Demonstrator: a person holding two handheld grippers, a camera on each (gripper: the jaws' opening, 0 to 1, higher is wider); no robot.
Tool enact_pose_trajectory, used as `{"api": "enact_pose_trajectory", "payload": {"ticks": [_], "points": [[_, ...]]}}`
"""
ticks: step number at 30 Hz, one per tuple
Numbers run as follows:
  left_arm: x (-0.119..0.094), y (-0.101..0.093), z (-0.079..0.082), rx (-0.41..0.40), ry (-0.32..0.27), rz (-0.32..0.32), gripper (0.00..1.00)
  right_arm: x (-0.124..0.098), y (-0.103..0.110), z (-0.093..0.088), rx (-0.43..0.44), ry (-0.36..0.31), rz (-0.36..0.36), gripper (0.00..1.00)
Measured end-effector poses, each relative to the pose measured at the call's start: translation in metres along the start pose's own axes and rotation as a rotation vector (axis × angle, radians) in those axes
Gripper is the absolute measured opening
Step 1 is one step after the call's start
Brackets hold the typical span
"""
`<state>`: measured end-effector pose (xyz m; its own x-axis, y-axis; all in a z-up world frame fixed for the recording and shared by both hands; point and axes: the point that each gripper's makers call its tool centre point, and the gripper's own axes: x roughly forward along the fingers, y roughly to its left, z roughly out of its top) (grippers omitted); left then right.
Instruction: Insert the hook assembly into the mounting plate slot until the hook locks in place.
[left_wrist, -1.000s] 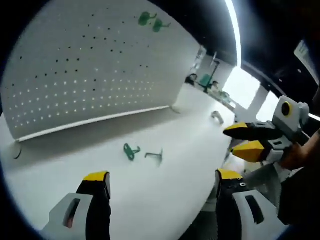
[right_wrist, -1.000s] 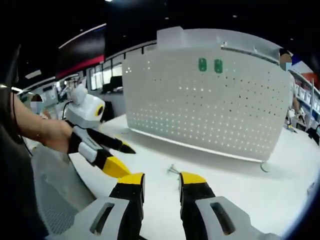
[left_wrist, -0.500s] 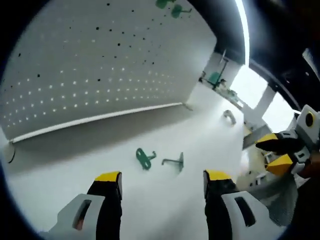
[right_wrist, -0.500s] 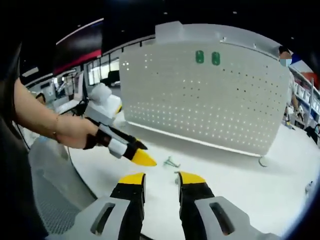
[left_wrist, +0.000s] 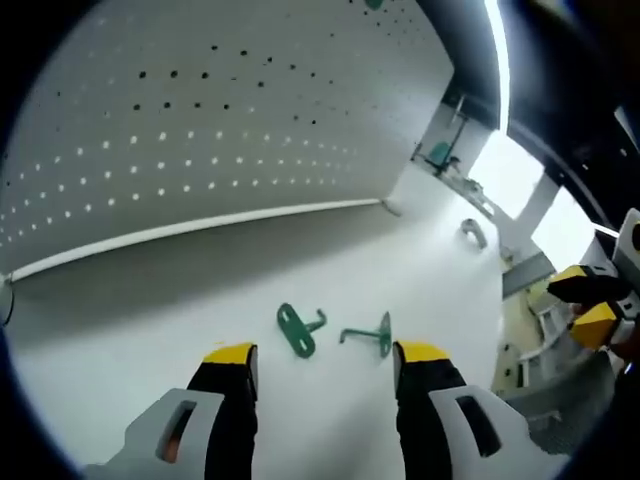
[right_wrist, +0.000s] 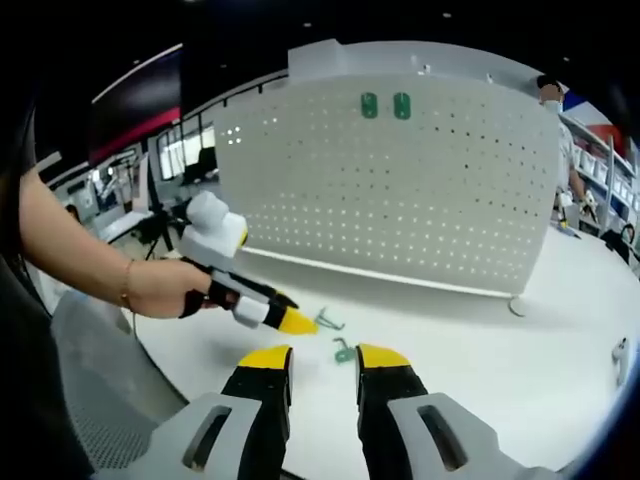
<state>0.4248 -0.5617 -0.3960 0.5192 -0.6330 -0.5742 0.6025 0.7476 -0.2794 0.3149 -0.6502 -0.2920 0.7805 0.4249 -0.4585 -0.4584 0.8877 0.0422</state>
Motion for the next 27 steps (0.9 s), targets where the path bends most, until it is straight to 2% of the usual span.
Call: {"api": "enact_pose_trajectory", "payload": {"ticks": [1, 3, 9, 12, 18, 21, 23, 25, 27], "points": [[0.001, 0.002, 0.0, 0.033, 0.003, 0.015, 0.49, 0.0, -0.002, -0.002, 0.024, 0.003, -0.005, 0.23], [0.003, 0.003, -0.006, -0.007, 0.026, 0.018, 0.47, 0.001, -0.004, -0.005, 0.09, 0.005, -0.012, 0.23], [0.009, 0.003, -0.006, -0.022, 0.023, 0.04, 0.38, 0.001, -0.006, -0.009, 0.116, 0.007, -0.024, 0.21], [0.013, 0.004, -0.007, -0.012, 0.025, 0.058, 0.31, 0.003, -0.005, -0.013, 0.178, 0.015, -0.016, 0.21], [0.02, 0.014, -0.01, -0.043, 0.046, 0.075, 0.25, 0.003, -0.004, -0.013, 0.167, 0.019, -0.015, 0.2], [0.021, 0.016, -0.011, -0.035, 0.06, 0.079, 0.19, 0.004, -0.004, -0.015, 0.169, 0.025, -0.011, 0.2], [0.022, 0.016, -0.011, -0.009, 0.064, 0.074, 0.15, 0.004, -0.004, -0.014, 0.169, 0.024, -0.012, 0.19], [0.023, 0.017, -0.013, 0.062, 0.084, 0.074, 0.1, 0.004, -0.004, -0.015, 0.172, 0.025, -0.011, 0.19], [0.022, 0.02, -0.01, 0.048, 0.071, 0.083, 0.09, 0.005, -0.003, -0.015, 0.167, 0.028, -0.008, 0.19]]}}
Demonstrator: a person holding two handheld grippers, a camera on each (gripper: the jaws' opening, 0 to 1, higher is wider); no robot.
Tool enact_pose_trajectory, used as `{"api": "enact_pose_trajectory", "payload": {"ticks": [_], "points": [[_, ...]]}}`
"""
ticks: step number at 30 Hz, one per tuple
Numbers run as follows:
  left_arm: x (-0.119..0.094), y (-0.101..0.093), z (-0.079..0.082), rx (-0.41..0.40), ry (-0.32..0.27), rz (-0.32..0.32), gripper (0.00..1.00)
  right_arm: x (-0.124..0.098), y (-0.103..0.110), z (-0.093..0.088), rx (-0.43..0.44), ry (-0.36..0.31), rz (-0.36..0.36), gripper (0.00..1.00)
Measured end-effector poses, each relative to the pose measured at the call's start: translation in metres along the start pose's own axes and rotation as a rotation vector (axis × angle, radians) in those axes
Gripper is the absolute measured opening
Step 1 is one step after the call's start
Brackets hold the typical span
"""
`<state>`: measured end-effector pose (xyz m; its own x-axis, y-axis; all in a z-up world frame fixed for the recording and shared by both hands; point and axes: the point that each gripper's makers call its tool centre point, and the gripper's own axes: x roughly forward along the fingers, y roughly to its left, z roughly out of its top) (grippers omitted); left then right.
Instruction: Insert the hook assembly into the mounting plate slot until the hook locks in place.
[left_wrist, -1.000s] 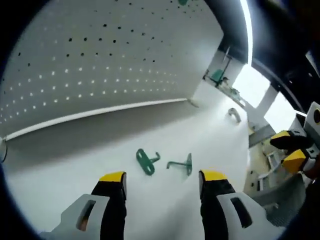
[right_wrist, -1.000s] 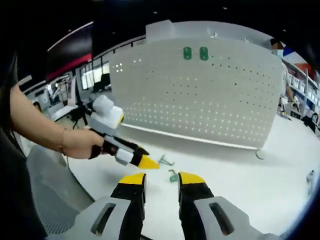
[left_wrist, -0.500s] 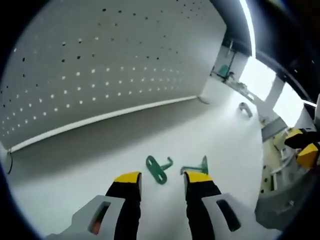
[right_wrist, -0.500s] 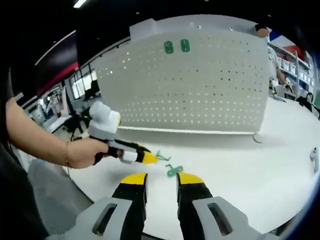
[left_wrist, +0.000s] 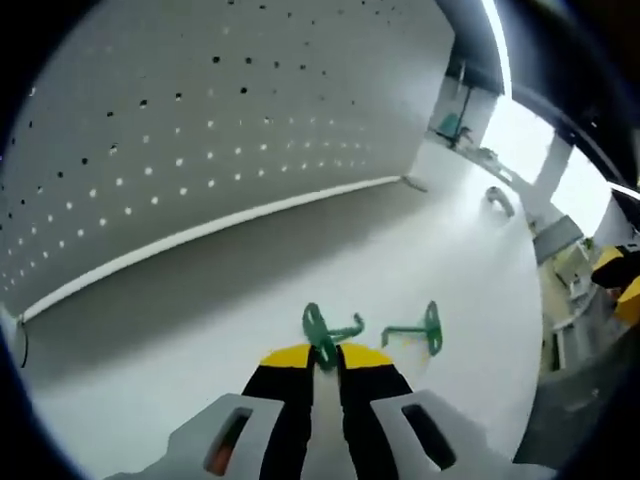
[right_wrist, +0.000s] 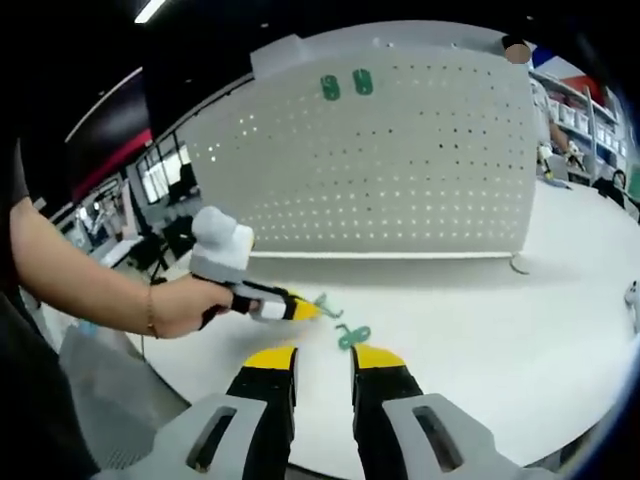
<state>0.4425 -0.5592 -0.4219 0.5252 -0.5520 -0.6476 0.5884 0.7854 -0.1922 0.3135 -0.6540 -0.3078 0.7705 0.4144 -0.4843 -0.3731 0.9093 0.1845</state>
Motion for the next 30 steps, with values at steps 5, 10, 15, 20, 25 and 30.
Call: {"api": "enact_pose_trajectory", "payload": {"ticks": [5, 10, 15, 20, 25, 30], "points": [[0.002, -0.001, 0.001, 0.005, 0.002, -0.019, 0.08, 0.001, 0.003, -0.003, -0.01, 0.014, 0.011, 0.19], [0.0, 0.0, -0.002, 0.063, 0.018, -0.03, 0.04, 0.002, 0.003, -0.005, -0.011, 0.025, 0.01, 0.2], [0.0, -0.002, -0.001, 0.081, 0.019, -0.041, 0.03, 0.001, 0.003, -0.006, -0.012, 0.028, 0.01, 0.2], [-0.001, -0.007, -0.004, 0.117, 0.029, -0.059, 0.03, 0.0, 0.004, -0.009, -0.016, 0.038, 0.01, 0.2], [-0.005, -0.008, -0.006, 0.139, 0.038, -0.067, 0.02, 0.001, 0.007, -0.011, -0.027, 0.046, 0.019, 0.2], [-0.018, -0.005, 0.004, 0.179, -0.003, -0.041, 0.02, 0.0, 0.008, -0.011, -0.034, 0.046, 0.02, 0.21]]}}
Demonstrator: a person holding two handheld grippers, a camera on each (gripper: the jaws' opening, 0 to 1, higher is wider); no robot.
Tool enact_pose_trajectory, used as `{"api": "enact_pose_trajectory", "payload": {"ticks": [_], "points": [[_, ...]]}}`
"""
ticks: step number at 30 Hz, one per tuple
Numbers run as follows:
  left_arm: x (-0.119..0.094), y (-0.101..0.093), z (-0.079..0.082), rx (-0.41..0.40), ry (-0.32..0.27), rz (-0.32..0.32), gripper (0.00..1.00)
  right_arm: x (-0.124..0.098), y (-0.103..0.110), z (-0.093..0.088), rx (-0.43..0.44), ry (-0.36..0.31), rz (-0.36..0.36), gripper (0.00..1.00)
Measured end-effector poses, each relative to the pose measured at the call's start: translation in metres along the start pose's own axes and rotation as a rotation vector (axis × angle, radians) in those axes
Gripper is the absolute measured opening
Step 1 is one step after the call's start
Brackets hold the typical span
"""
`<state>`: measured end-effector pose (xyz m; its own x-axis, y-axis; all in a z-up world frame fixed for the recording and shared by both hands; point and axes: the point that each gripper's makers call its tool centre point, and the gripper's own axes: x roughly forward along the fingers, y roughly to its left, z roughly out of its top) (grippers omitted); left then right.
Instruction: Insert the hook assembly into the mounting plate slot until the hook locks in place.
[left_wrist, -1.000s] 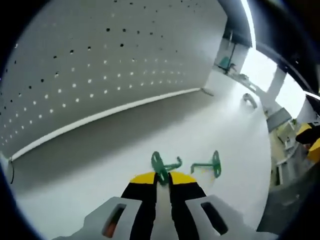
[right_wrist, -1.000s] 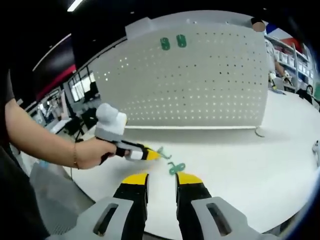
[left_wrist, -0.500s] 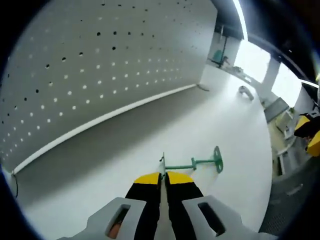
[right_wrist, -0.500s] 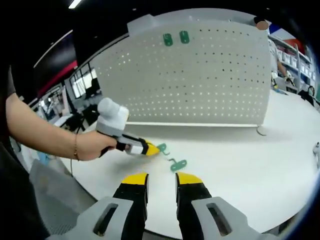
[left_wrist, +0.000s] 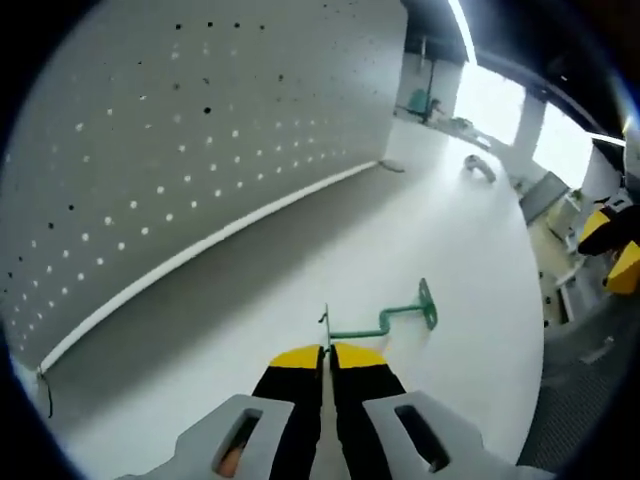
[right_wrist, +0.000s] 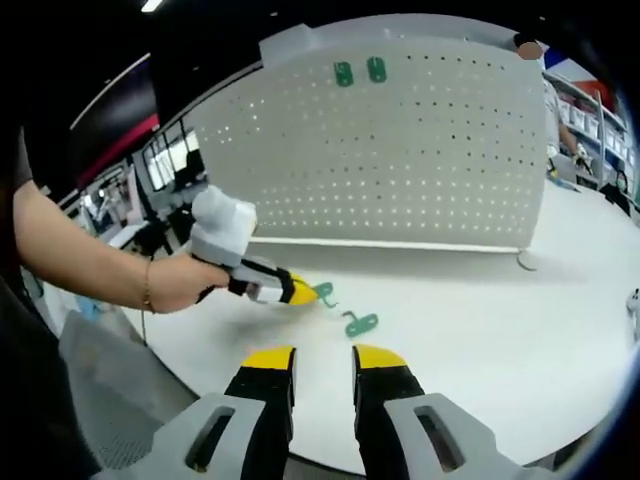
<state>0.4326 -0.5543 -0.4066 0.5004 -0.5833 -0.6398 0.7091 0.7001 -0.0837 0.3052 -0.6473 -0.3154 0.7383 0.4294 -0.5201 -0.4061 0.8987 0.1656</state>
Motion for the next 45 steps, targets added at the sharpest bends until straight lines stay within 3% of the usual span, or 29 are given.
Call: {"api": "enact_pose_trajectory", "payload": {"ticks": [10, 27, 30, 35, 45], "points": [[-0.014, -0.007, 0.015, -0.023, -0.036, -0.054, 0.02, -0.001, 0.001, -0.007, -0.008, 0.018, 0.005, 0.21], [-0.064, -0.002, 0.044, -0.003, -0.122, -0.016, 0.02, 0.0, 0.007, -0.009, -0.031, 0.025, 0.028, 0.22], [-0.074, -0.001, 0.05, -0.061, -0.149, -0.018, 0.02, 0.001, 0.009, -0.009, -0.039, 0.028, 0.04, 0.22], [-0.097, -0.006, 0.054, -0.055, -0.16, -0.022, 0.02, 0.003, 0.013, -0.014, -0.073, 0.048, 0.051, 0.22], [-0.137, -0.01, 0.056, -0.152, -0.203, -0.014, 0.02, 0.004, 0.019, -0.017, -0.106, 0.063, 0.07, 0.22]]}}
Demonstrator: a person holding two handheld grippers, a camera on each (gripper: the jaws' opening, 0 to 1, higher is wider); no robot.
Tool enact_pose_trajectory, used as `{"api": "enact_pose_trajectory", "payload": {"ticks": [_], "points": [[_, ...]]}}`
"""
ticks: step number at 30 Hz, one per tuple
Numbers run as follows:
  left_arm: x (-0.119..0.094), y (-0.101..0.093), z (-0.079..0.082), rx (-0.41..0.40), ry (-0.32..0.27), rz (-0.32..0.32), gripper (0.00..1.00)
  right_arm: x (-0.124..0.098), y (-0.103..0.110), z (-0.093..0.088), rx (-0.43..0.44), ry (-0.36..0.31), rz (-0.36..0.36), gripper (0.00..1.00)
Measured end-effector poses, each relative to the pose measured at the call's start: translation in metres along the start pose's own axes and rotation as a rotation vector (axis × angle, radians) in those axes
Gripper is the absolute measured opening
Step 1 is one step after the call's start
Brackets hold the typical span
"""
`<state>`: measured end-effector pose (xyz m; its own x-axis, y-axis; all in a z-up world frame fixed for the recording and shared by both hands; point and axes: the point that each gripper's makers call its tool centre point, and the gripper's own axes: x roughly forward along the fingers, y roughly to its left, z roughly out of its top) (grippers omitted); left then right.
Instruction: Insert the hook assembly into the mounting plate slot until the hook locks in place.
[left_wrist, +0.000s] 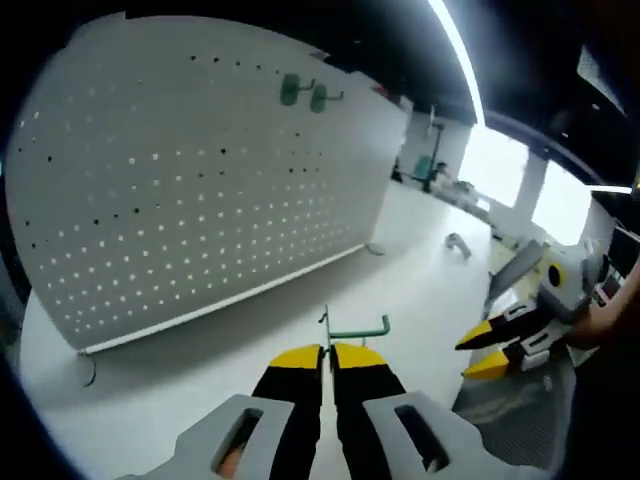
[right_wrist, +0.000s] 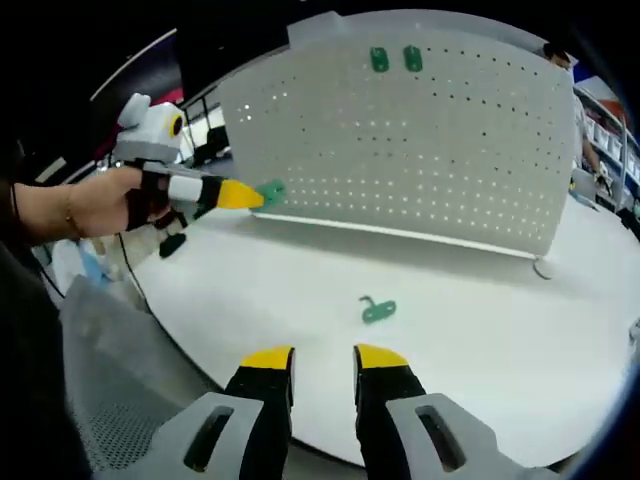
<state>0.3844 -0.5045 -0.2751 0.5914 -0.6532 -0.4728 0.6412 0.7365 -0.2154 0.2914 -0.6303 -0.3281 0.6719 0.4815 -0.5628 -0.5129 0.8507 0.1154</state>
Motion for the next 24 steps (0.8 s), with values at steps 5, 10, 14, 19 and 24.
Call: {"api": "enact_pose_trajectory", "payload": {"ticks": [5, 10, 14, 19, 24], "points": [[-0.015, -0.002, 0.011, -0.004, -0.024, 0.008, 0.02, -0.001, 0.003, 0.0, -0.01, 0.002, 0.007, 0.22], [-0.029, -0.007, 0.023, -0.004, -0.05, 0.012, 0.02, -0.003, 0.007, 0.0, -0.017, 0.002, 0.016, 0.22], [-0.042, -0.012, 0.029, -0.002, -0.065, 0.029, 0.02, -0.003, 0.008, 0.002, -0.021, -0.005, 0.019, 0.22], [-0.054, -0.02, 0.036, -0.014, -0.097, 0.024, 0.02, -0.003, 0.011, 0.005, -0.019, -0.005, 0.031, 0.2], [-0.062, -0.025, 0.036, 0.001, -0.101, 0.019, 0.02, -0.005, 0.012, 0.008, -0.022, -0.009, 0.029, 0.21]]}}
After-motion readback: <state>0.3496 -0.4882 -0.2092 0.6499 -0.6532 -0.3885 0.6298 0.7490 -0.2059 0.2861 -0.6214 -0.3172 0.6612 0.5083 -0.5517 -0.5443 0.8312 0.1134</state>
